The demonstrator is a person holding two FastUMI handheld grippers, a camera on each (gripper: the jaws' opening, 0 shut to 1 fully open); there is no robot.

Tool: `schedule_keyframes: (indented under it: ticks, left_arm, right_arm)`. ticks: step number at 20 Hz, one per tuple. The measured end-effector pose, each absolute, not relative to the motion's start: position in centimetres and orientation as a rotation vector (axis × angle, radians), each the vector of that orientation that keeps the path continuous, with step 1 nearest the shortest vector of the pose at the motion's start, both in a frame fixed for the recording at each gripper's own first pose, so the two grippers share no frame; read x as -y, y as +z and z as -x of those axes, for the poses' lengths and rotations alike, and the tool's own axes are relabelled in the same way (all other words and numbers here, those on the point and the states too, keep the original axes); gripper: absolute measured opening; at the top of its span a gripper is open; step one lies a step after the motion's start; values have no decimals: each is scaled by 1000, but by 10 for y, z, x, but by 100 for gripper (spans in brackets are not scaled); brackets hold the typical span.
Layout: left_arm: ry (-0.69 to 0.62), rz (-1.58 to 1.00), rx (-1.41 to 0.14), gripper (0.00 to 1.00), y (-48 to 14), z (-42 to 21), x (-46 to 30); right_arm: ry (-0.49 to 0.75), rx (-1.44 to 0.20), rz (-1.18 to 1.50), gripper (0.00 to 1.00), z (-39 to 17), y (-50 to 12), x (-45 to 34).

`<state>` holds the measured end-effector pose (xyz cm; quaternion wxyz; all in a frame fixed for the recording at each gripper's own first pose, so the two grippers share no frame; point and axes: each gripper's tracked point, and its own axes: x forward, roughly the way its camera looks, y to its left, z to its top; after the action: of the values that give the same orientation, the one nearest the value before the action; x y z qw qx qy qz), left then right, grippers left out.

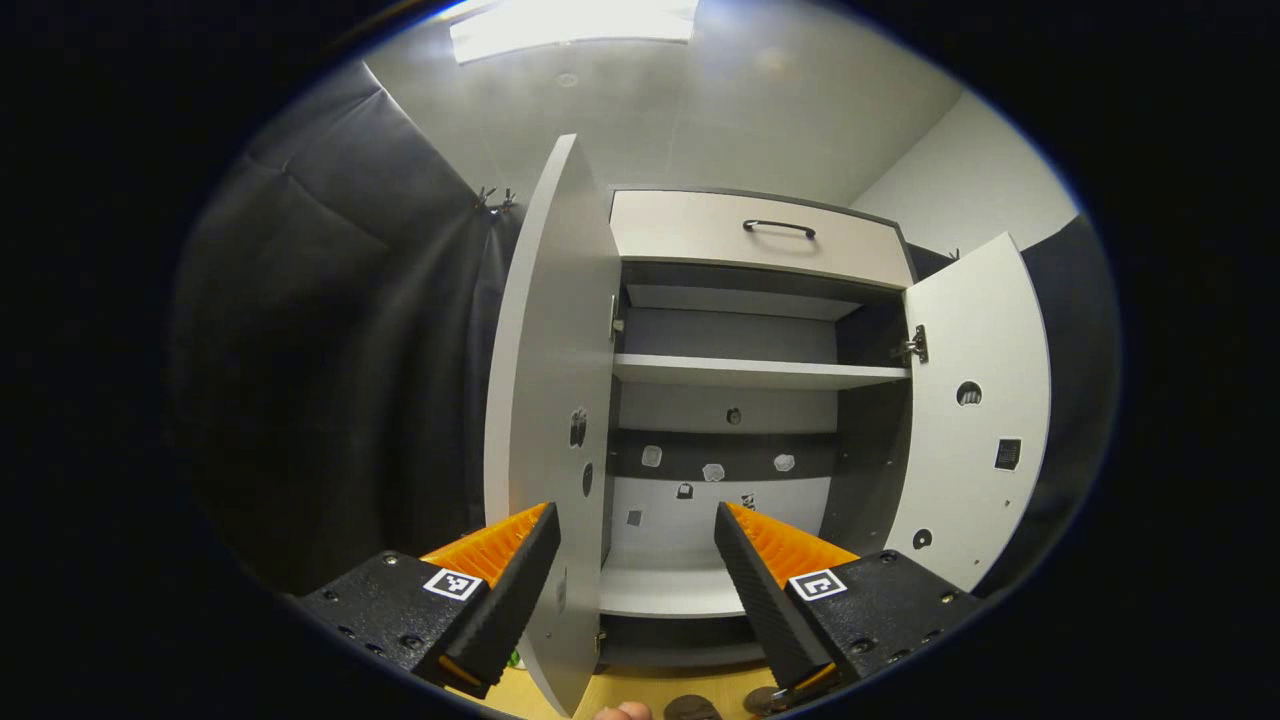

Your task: Grab one shoe with the right hand and put it into the shoe cabinet, grab the other shoe with the left hand and put it into the shoe cabinet; then close the right door with the right hand and the left door with the left hand.

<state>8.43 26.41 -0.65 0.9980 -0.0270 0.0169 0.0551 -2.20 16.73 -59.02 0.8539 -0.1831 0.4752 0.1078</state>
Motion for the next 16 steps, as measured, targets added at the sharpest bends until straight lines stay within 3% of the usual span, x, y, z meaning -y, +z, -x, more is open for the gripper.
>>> schedule_keyframes:
  ticks: [1, 5, 6, 9, 14, 16]
  left_arm:
    - [112, 56, -37, 96, -8, -84, -265]
    - [115, 58, -44, 96, -11, -87, -268]
    - [116, 56, -44, 95, -12, -88, -269]
    - [115, 50, -49, 95, -15, -89, -271]
    - [101, 51, -61, 92, -22, -93, -271]
    - [99, 51, -65, 96, -26, -94, -272]
  right_arm:
    - [226, -1008, 393, 10, 18, -600, -170]
    - [239, -998, 456, 10, 17, -597, -172]
    - [246, -1002, 442, 1, 15, -601, -172]
    - [222, -999, 340, 0, 8, -589, -172]
    - [211, -927, 225, 1, -11, -540, -175]
    - [227, -875, 215, 1, -19, -510, -183]
